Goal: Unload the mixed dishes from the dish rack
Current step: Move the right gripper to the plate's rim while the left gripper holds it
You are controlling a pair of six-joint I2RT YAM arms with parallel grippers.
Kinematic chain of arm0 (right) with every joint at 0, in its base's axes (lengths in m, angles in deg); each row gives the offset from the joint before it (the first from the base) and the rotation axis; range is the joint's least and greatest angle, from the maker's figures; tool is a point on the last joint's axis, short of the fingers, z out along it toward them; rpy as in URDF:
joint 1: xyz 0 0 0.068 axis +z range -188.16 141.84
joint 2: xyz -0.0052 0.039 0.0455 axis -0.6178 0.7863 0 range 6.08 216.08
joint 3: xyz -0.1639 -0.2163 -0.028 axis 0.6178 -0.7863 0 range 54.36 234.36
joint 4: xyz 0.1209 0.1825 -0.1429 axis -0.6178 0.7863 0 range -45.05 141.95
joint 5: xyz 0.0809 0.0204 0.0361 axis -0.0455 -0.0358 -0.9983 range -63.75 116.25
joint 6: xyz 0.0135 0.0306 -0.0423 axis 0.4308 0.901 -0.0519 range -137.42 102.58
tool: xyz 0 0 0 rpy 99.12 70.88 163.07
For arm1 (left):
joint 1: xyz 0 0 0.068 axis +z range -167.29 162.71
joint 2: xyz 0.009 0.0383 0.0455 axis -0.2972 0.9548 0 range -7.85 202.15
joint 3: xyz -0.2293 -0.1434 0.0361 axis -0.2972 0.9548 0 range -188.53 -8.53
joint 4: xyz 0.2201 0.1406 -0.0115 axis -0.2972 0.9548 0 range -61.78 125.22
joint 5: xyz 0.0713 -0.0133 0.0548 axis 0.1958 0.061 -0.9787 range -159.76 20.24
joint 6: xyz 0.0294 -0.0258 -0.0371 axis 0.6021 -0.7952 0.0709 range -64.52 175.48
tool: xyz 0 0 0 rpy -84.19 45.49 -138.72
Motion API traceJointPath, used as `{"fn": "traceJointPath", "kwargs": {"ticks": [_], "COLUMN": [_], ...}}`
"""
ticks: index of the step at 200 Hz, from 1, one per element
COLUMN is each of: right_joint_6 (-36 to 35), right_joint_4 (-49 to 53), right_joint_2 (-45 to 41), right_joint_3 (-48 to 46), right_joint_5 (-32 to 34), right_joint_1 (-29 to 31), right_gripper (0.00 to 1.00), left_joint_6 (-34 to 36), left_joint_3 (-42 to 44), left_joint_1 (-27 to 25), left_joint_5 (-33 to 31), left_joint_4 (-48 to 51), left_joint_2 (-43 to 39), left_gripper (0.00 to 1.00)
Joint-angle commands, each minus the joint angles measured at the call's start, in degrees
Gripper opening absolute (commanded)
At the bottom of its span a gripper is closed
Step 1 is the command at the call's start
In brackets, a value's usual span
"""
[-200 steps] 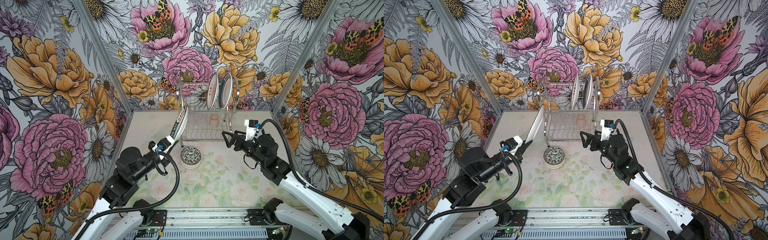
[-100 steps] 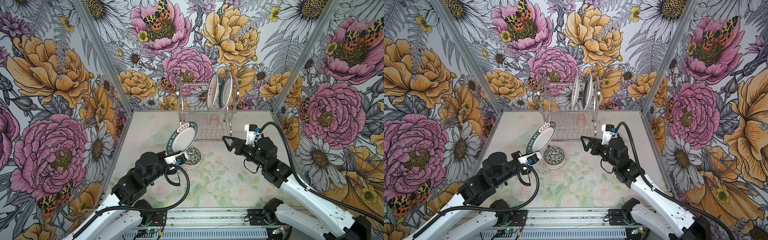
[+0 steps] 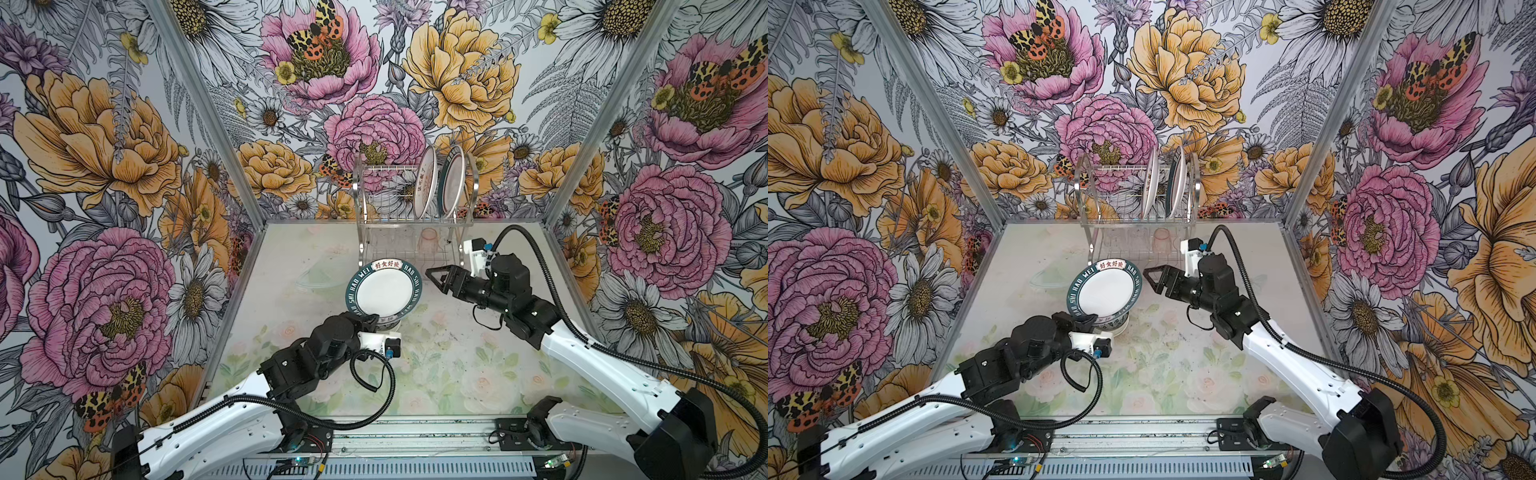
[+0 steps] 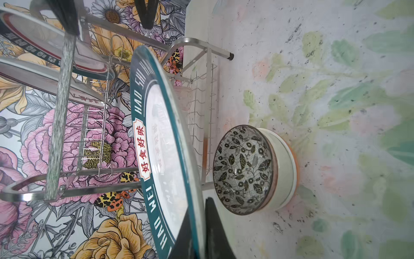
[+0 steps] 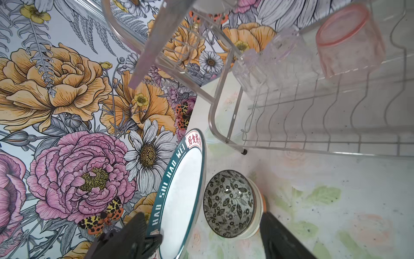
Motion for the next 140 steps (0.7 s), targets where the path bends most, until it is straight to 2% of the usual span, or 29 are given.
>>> {"fn": "traceJointPath", "kwargs": {"ticks": [1,44,65,83,140], "right_joint_6": [0.8,1.1,1.1,1.0,1.4], "right_joint_4": [1.8,5.4,5.6,5.9,8.0], "right_joint_2": [2.6,6.2,7.7,9.2,12.6], "right_joint_3": [2.3,3.2,3.8,5.0,8.0], "right_joint_5": [-1.7,-0.2,-1.5,-3.0,-6.5], "right_joint_1": [1.0,2.0,2.0,2.1,2.1], "right_gripper": [0.73,0.57,0.43,0.41,0.19], "left_joint_6": [6.1,7.5,7.5,7.5,7.7], "left_joint_3": [0.5,1.0,1.5,2.0,1.8], "left_joint_1": [-1.6,-1.8,-1.8,-1.9,-2.1], "left_joint_5": [-4.1,-4.8,-4.9,-4.7,-5.1], "left_joint_4": [-8.9,-11.0,-11.1,-11.1,-11.0], "left_joint_2": [1.5,3.1,3.2,3.5,4.3], "left_gripper": [0.00,0.00,0.00,0.00,0.00]}}
